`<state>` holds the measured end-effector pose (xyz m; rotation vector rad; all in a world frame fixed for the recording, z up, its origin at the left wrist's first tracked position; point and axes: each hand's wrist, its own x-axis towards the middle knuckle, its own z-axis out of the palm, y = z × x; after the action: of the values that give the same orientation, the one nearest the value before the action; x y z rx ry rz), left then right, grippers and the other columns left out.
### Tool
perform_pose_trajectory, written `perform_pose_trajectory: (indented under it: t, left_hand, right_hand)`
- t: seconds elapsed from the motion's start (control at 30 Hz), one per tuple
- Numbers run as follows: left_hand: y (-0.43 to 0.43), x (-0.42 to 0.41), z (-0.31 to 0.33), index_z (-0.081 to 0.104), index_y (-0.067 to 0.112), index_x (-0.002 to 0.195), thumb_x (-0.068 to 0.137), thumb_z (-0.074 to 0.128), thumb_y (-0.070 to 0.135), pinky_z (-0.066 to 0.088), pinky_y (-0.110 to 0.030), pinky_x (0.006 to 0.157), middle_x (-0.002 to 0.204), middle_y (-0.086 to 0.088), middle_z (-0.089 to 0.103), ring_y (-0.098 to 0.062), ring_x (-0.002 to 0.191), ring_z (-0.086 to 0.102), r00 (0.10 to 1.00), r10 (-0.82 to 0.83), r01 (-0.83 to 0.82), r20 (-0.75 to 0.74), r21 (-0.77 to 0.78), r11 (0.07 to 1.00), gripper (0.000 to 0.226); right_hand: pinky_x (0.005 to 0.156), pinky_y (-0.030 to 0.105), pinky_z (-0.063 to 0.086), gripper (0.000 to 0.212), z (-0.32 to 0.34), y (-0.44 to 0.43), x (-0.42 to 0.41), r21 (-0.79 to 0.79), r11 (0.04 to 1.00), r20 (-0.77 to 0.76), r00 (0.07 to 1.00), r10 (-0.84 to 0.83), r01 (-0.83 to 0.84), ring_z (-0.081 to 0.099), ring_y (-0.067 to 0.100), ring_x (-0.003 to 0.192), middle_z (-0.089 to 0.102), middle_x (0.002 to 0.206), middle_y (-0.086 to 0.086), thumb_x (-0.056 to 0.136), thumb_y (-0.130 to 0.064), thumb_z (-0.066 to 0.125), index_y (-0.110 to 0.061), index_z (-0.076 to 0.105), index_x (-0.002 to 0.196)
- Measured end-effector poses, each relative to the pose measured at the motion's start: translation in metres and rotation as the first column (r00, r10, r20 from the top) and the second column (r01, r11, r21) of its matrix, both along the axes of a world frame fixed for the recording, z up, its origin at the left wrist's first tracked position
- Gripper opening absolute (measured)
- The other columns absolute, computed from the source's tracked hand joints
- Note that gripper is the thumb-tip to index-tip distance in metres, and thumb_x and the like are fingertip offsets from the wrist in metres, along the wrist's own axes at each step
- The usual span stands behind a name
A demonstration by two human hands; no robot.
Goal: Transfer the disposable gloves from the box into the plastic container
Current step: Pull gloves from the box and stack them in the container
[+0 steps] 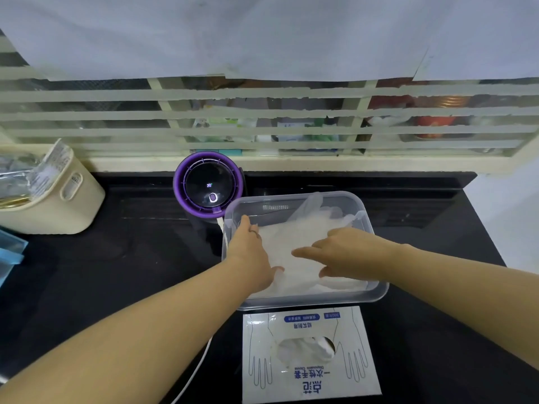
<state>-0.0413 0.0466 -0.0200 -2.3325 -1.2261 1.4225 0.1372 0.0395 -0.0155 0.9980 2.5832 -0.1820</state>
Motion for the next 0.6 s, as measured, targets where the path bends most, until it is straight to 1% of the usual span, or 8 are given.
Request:
perform_pose_trajectory:
  t: [0.07,0.17,0.27,0.33,0.43,0.53,0.6]
  left_hand:
    - [-0.002,0.002,0.0,0.037,0.01,0.147,0.096,0.006,0.066,-0.007,-0.055,0.115,0.158,-0.02,0.019,-0.036,0.147,0.005,1.0,0.004,-0.004,0.0,-0.002,1.0,0.082]
    - [-0.006,0.006,-0.001,0.034,0.01,0.148,0.093,0.008,0.07,-0.008,-0.058,0.115,0.157,-0.022,0.017,-0.039,0.147,0.004,0.997,-0.039,0.04,-0.067,0.007,0.999,0.086]
    - [-0.006,0.009,-0.005,0.03,0.009,0.149,0.091,0.01,0.072,-0.008,-0.06,0.113,0.157,-0.023,0.017,-0.042,0.146,0.005,0.991,-0.059,0.062,-0.121,0.014,0.998,0.089]
    - [-0.004,0.01,-0.008,0.031,0.009,0.149,0.09,0.01,0.074,-0.007,-0.061,0.113,0.156,-0.023,0.02,-0.043,0.145,0.007,0.988,-0.065,0.067,-0.141,0.016,0.998,0.09]
    - [-0.002,0.01,-0.015,0.034,0.01,0.148,0.089,0.012,0.077,-0.006,-0.063,0.112,0.154,-0.023,0.024,-0.043,0.144,0.01,0.985,-0.061,0.064,-0.16,0.016,0.998,0.092]
    - [0.0,0.01,-0.021,0.03,0.009,0.149,0.088,0.013,0.078,-0.008,-0.065,0.111,0.155,-0.024,0.02,-0.044,0.145,0.008,0.983,-0.05,0.053,-0.176,0.017,0.998,0.094]
    - [0.0,0.011,-0.024,0.032,0.009,0.148,0.089,0.014,0.076,-0.01,-0.066,0.11,0.155,-0.023,0.02,-0.042,0.145,0.007,0.984,-0.035,0.039,-0.177,0.016,0.999,0.092]
  right_hand:
    - [0.072,0.029,0.044,0.062,-0.006,0.002,0.0,-0.034,0.998,0.061,0.997,-0.044,0.046,0.058,0.023,0.093,0.061,0.113,0.005,0.096,-0.025,0.053,-0.021,0.021,0.148]
    - [0.077,0.029,0.044,0.055,-0.015,0.007,-0.001,-0.096,0.969,0.137,0.967,-0.214,0.228,0.058,0.025,0.1,0.058,0.114,0.009,0.091,-0.026,0.061,-0.013,0.036,0.139]
    - [0.09,0.031,0.043,0.063,-0.023,0.011,-0.009,-0.193,0.893,0.212,0.906,-0.366,0.406,0.054,0.026,0.111,0.054,0.125,0.009,0.088,-0.032,0.065,-0.008,0.037,0.139]
    - [0.097,0.034,0.042,0.069,-0.027,0.014,-0.014,-0.228,0.848,0.277,0.867,-0.414,0.478,0.053,0.028,0.116,0.052,0.13,0.009,0.086,-0.036,0.067,-0.006,0.037,0.14]
    - [0.101,0.038,0.043,0.072,-0.034,0.015,-0.02,-0.254,0.815,0.319,0.84,-0.439,0.522,0.052,0.03,0.117,0.047,0.136,0.01,0.084,-0.037,0.069,-0.003,0.037,0.139]
    - [0.101,0.038,0.043,0.062,-0.046,0.013,-0.023,-0.189,0.855,0.374,0.84,-0.393,0.483,0.051,0.03,0.117,0.046,0.137,0.01,0.087,-0.04,0.064,-0.005,0.044,0.134]
    - [0.104,0.04,0.038,0.058,-0.053,0.015,-0.024,-0.127,0.881,0.416,0.831,-0.37,0.456,0.047,0.029,0.122,0.047,0.137,0.009,0.088,-0.044,0.061,-0.008,0.048,0.132]
